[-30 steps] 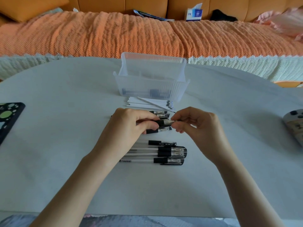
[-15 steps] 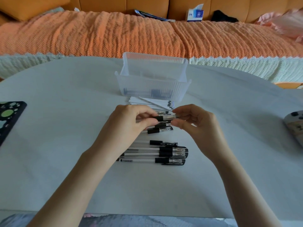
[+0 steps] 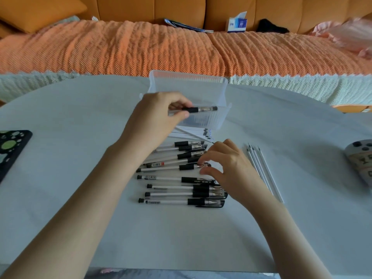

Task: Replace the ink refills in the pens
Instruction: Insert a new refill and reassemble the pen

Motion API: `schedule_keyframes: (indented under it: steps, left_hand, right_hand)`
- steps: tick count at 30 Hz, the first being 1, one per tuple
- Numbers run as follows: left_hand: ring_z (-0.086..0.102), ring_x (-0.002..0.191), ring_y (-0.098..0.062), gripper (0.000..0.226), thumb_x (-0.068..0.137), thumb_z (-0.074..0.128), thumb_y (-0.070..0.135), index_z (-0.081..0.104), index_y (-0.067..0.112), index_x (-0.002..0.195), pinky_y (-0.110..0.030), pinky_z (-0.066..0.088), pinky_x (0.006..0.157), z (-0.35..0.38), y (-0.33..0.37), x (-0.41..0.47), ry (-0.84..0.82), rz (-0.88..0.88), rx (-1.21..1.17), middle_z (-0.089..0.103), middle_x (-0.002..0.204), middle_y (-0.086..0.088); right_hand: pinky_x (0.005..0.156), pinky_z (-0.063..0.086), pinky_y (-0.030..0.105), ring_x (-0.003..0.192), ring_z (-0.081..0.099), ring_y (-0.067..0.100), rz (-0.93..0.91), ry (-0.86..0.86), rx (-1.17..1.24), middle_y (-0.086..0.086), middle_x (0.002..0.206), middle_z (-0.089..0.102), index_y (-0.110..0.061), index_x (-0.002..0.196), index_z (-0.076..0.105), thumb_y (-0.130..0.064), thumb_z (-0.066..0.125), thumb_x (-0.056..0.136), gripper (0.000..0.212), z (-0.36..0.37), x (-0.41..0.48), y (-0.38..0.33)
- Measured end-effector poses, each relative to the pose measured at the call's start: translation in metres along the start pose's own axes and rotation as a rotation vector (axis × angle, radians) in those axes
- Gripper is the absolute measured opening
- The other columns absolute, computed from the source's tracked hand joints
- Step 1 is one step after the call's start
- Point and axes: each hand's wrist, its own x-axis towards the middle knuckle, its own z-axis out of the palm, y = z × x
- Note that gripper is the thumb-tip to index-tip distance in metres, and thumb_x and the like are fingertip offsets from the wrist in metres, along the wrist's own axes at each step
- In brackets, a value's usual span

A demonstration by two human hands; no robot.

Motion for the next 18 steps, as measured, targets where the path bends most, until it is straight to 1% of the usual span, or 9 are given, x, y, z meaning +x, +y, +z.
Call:
schedule_keyframes:
  steps: [2,4,6,9,12,15,18]
  left_hand:
    - [0.061,0.086,-0.002,0.016,0.082,0.069,0.018,0.071,0.023,0.097,-0.013,0.045,0.08,0.001,-0.004,0.022,0.012,0.015,0.006,0.069,0.089,0.009]
    - [0.061,0.09,-0.007,0.016,0.081,0.068,0.016,0.071,0.024,0.095,-0.026,0.049,0.086,0.005,-0.011,0.043,-0.009,0.009,0.01,0.069,0.09,0.005]
    - [0.061,0.086,-0.009,0.016,0.081,0.068,0.014,0.071,0.022,0.094,-0.032,0.05,0.087,0.01,-0.019,0.061,-0.052,-0.019,0.036,0.068,0.088,0.003]
    - [0.06,0.082,-0.008,0.015,0.083,0.068,0.012,0.071,0.017,0.096,-0.031,0.05,0.086,0.017,-0.028,0.077,-0.15,-0.058,0.053,0.069,0.09,0.0]
    - [0.057,0.088,-0.006,0.017,0.088,0.063,0.018,0.071,0.012,0.102,-0.021,0.041,0.082,0.02,-0.033,0.08,-0.221,-0.079,0.07,0.069,0.103,-0.002]
    - [0.054,0.09,-0.003,0.021,0.091,0.058,0.024,0.071,0.013,0.104,-0.019,0.036,0.082,0.016,-0.03,0.074,-0.166,-0.068,0.055,0.068,0.107,0.001]
    - [0.057,0.088,-0.004,0.02,0.092,0.056,0.027,0.071,0.018,0.102,-0.022,0.041,0.081,0.009,-0.016,0.054,-0.105,-0.008,0.031,0.067,0.101,0.007]
  right_hand:
    - [0.072,0.038,0.027,0.082,0.048,0.021,0.011,0.002,0.011,-0.002,0.084,0.063,-0.015,0.083,0.071,-0.018,0.075,0.075,0.01,-0.001,0.0,0.001]
    - [0.072,0.041,0.029,0.084,0.048,0.022,0.033,-0.004,0.031,-0.002,0.084,0.063,-0.014,0.082,0.07,-0.017,0.075,0.076,0.009,-0.001,0.001,0.0]
    - [0.073,0.041,0.028,0.084,0.048,0.02,0.037,-0.009,0.041,-0.003,0.083,0.064,-0.013,0.081,0.069,-0.016,0.073,0.078,0.006,0.0,0.001,-0.001]
    - [0.073,0.037,0.025,0.084,0.046,0.015,0.039,0.005,0.052,-0.006,0.082,0.065,-0.013,0.081,0.069,-0.016,0.07,0.08,0.004,-0.002,0.001,-0.002]
    - [0.072,0.035,0.023,0.081,0.044,0.009,0.055,0.043,0.07,-0.009,0.08,0.065,-0.014,0.082,0.069,-0.017,0.069,0.081,0.004,-0.007,0.001,-0.003]
    - [0.071,0.039,0.022,0.08,0.047,0.005,0.113,0.049,0.125,-0.017,0.075,0.057,-0.016,0.085,0.069,-0.019,0.068,0.083,0.003,-0.014,0.0,-0.006]
    - [0.071,0.038,0.014,0.078,0.051,-0.001,0.185,0.061,0.204,-0.018,0.077,0.055,-0.02,0.088,0.068,-0.02,0.065,0.085,0.004,-0.019,-0.001,-0.007]
